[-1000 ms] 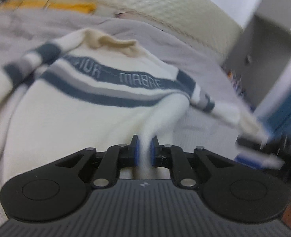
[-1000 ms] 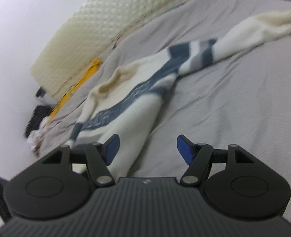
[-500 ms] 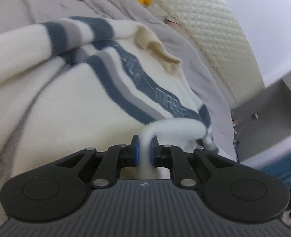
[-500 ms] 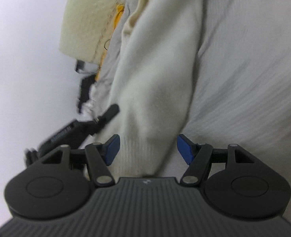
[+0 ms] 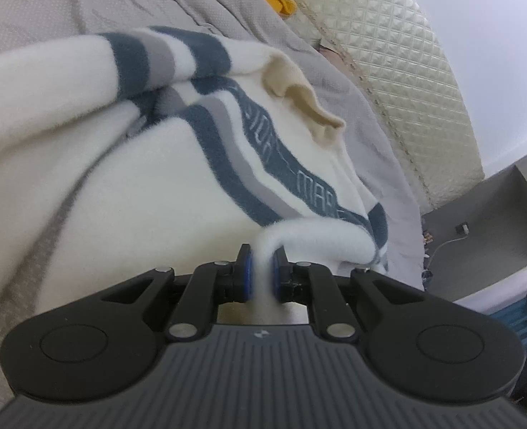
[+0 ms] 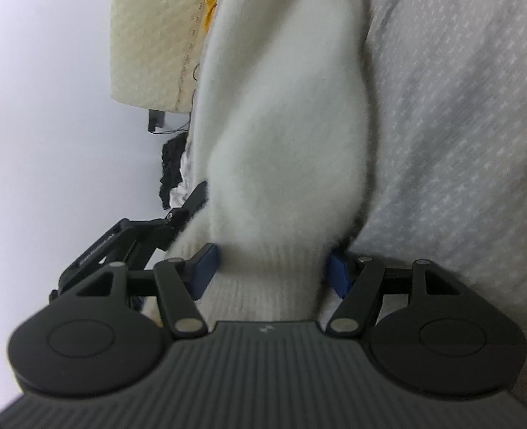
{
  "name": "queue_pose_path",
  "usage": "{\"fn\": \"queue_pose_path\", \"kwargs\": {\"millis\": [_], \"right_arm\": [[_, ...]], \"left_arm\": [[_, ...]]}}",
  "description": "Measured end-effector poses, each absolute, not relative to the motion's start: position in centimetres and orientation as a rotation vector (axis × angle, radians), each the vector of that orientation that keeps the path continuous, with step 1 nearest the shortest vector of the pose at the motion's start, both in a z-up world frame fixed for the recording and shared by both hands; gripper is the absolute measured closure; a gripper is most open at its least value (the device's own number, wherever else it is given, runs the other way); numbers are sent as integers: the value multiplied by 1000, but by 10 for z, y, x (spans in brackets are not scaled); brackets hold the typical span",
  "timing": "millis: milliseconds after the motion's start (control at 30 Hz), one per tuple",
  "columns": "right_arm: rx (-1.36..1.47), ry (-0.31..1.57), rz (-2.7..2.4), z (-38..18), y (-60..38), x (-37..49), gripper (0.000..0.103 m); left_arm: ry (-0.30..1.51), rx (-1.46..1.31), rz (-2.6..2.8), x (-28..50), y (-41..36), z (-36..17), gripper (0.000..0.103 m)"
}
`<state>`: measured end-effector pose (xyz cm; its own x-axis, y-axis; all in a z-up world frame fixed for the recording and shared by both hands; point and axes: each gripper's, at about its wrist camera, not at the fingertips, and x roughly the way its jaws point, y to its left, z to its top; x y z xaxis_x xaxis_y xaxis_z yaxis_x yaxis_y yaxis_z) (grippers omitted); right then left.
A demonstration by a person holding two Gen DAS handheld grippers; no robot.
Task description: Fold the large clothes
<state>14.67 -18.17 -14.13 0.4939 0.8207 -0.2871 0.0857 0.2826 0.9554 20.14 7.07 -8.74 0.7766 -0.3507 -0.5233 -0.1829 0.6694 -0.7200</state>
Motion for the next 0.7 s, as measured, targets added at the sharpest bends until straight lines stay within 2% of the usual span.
{"fn": "queue_pose_path", "kwargs": {"millis": [33,67,133,333,533,700], "right_arm": [[1193,944,611,-139,-182,145,55],[1182,937,613,-137,-180,143,59],[1157,902,618,-126,-183,139,82],[1025,782,561,-77,-201,108,86],[950,703,490,-23,-246,83,87],[787,706,338,-2,-269,67,87]], "left_arm": [[692,-852,-111,201,70,-87,89],[690,-856,-117,200,70,-86,89],[682,-858,-131,197,68,-82,89],[680,-826,-235,185,53,-71,89],[686,-792,-400,161,17,-57,89],[737,-722,-450,152,-19,-60,89]]}}
